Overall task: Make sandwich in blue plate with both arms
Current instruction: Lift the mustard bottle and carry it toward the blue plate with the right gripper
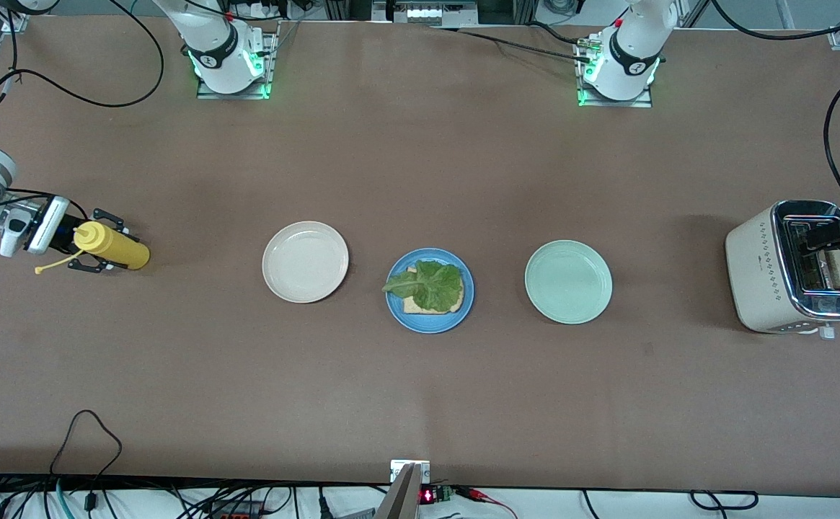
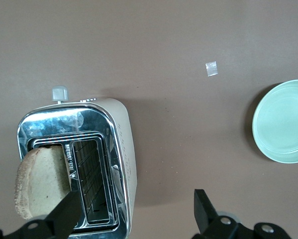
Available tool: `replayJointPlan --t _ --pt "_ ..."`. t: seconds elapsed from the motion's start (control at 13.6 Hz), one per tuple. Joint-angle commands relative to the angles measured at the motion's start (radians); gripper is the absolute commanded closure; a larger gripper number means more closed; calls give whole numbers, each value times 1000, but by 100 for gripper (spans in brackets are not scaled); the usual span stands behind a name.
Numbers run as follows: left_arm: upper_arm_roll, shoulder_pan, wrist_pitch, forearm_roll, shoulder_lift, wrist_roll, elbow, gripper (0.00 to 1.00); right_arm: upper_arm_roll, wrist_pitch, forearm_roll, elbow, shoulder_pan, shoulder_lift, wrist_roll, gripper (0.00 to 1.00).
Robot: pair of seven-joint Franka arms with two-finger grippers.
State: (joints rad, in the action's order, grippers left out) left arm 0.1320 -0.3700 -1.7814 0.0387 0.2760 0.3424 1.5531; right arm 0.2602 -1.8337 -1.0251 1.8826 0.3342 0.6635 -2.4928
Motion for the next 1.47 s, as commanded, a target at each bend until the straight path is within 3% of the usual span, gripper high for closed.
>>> replayJointPlan --t 0.0,0.37,0.74,1.03,1.4 --pt "-2 3 17 -14 -1 4 -18 0 1 -45 11 -13 -76 -31 23 100" --pt "-3 2 17 -14 0 4 -18 0 -70 -225 276 3 -217 -249 397 100" --pt "-3 2 17 -14 -1 4 -18 0 -147 -312 593 9 -384 -376 949 100" --pt "-3 2 17 -14 0 6 -18 0 -222 -315 866 6 -519 -430 1403 100" --pt "-2 3 17 -14 0 6 -18 0 -248 -309 1083 1 -716 -424 1754 100"
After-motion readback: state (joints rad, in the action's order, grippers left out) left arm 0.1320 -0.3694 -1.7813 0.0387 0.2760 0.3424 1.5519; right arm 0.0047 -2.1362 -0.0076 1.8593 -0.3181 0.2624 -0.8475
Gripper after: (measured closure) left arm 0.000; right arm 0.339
